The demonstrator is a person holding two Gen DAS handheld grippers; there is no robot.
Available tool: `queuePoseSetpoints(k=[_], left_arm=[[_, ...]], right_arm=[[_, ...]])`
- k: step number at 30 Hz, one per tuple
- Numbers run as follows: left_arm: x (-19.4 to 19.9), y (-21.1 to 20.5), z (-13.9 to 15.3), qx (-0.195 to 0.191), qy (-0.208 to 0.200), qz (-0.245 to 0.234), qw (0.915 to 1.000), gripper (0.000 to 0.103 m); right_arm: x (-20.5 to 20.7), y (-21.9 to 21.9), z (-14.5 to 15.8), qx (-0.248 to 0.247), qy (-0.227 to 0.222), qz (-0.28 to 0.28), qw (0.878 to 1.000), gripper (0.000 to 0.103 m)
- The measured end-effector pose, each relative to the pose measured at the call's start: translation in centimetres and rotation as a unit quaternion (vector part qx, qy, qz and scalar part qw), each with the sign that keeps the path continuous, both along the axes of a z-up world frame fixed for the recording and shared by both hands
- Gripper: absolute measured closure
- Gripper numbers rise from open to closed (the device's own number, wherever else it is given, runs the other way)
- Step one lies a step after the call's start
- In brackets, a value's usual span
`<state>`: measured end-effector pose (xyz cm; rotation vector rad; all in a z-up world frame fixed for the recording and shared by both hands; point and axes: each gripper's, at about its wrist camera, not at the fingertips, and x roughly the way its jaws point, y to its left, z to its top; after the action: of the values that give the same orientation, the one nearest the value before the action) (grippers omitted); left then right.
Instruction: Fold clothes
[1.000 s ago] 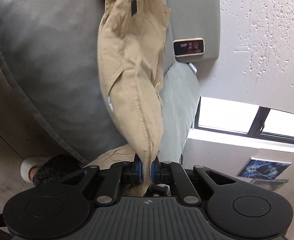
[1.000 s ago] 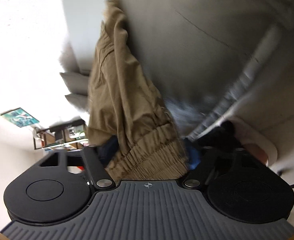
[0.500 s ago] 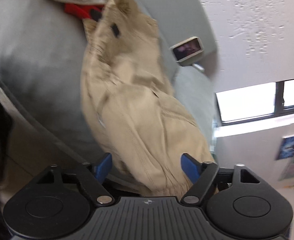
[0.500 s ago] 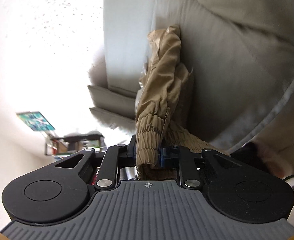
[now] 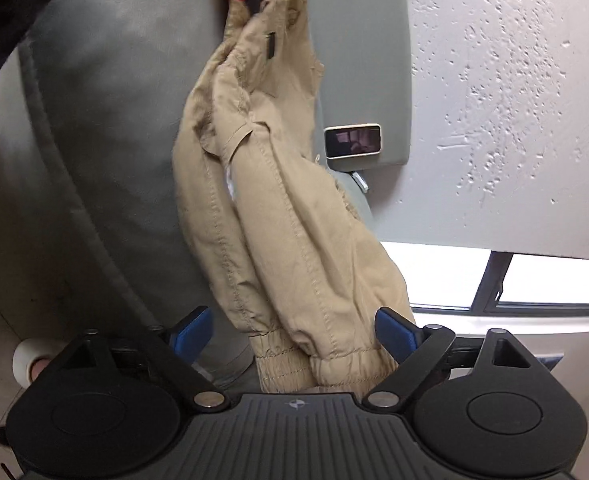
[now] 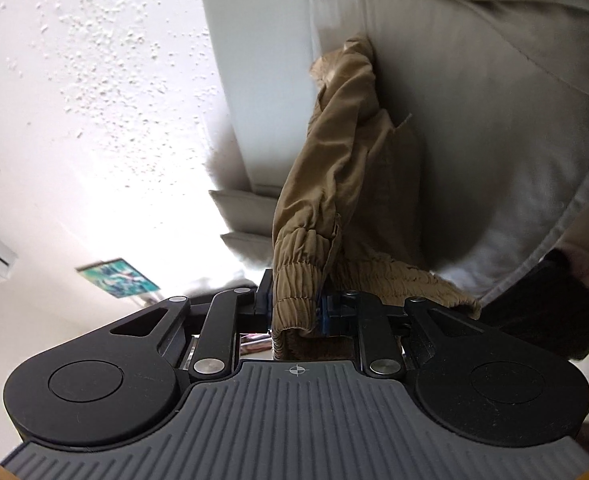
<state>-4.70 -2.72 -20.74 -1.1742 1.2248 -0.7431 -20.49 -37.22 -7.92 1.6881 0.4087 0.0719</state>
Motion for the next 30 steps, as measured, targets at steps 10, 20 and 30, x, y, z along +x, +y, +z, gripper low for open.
queuePoseSetpoints(k=[10, 20, 30], left_arm=[[0.8, -0.1, 1.4, 0.106, -0.040, -0.052, 0.9922, 0.034], [2.1, -6.9, 8.2, 0.174, -0.306, -0.158, 0.9224, 0.062], [7.8, -11.0, 4.1, 0.303, -0.219, -0.184, 0.9091, 0.091]], right_arm=[[0.5, -1.7, 3.2, -0.310, 0.212, 0.099, 0.922, 0.044], [3.8, -5.4, 0.8, -0.361, 0.132, 0.199, 0.901, 0.035], [3.9, -6.7, -1.1, -0.339, 0.108, 0.218, 0.909, 0.034]])
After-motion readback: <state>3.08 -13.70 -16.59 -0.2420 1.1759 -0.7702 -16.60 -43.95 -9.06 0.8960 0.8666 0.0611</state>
